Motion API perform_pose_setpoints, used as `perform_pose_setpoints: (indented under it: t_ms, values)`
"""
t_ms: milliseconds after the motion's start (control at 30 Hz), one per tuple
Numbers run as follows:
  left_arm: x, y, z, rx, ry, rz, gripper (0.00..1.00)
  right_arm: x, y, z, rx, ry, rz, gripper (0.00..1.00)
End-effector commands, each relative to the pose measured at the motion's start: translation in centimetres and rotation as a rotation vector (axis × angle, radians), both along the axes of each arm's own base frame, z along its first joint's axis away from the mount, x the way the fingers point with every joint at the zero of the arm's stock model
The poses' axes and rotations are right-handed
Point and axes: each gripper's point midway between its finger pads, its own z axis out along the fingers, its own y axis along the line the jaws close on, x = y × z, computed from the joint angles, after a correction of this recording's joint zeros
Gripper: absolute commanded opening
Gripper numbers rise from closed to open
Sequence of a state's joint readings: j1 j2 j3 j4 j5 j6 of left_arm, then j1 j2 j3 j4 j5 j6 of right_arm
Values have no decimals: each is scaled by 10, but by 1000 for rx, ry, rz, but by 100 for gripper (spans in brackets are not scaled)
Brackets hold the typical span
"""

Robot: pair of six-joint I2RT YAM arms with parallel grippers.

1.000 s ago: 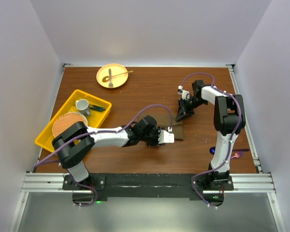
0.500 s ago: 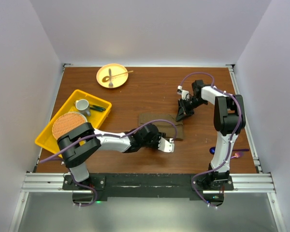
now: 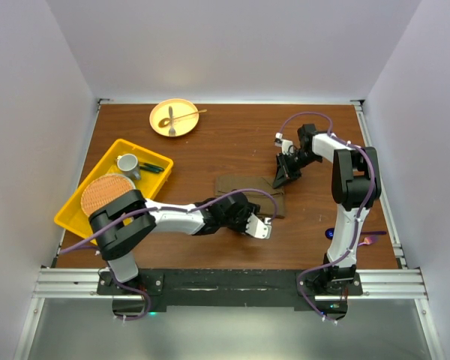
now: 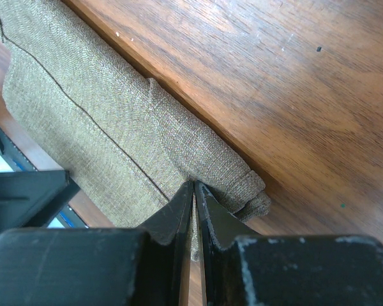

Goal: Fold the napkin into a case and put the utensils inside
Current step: Pick up the 2/3-rectangle-folded napkin from the center of the board.

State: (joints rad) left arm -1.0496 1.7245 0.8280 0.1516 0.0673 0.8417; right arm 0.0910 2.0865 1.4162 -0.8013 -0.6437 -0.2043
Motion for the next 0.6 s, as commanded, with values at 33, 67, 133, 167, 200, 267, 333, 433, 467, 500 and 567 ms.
perform_pose_setpoints:
  t_ms: [33, 67, 133, 167, 200, 267, 333, 433, 467, 500, 567]
  values:
    - [12, 5, -23, 100, -68, -18, 55, 10, -36, -30, -198, -59, 44, 12]
    - [12, 5, -25, 103, -71, -22, 50, 10, -36, -29, -198, -58, 46, 12]
    - [12, 7, -31, 118, -67, -25, 42, 9, -36, -28, -199, -65, 55, 12]
    - [12, 7, -31, 119, -68, -28, 33, 10, -36, -28, -199, -67, 56, 12]
    - [12, 6, -30, 115, -68, -26, 28, 9, -35, -27, -196, -67, 59, 12]
    - [11, 7, -28, 117, -48, -12, 15, 8, -33, -26, -192, -70, 73, 12]
    - [4, 3, -22, 110, -6, -31, 10, 3, -30, -25, -187, -76, 97, 12]
    - [-15, 3, -17, 115, 103, -67, 0, -5, -24, -21, -170, -84, 129, 12]
    - [-19, 3, -16, 111, 147, -57, 0, -8, -22, -21, -166, -83, 136, 12]
    - [-20, -4, -6, 89, 168, -61, 0, -10, -20, -20, -162, -86, 146, 12]
    - [-29, -1, -5, 95, 263, -57, 0, -16, -20, -20, -160, -85, 158, 12]
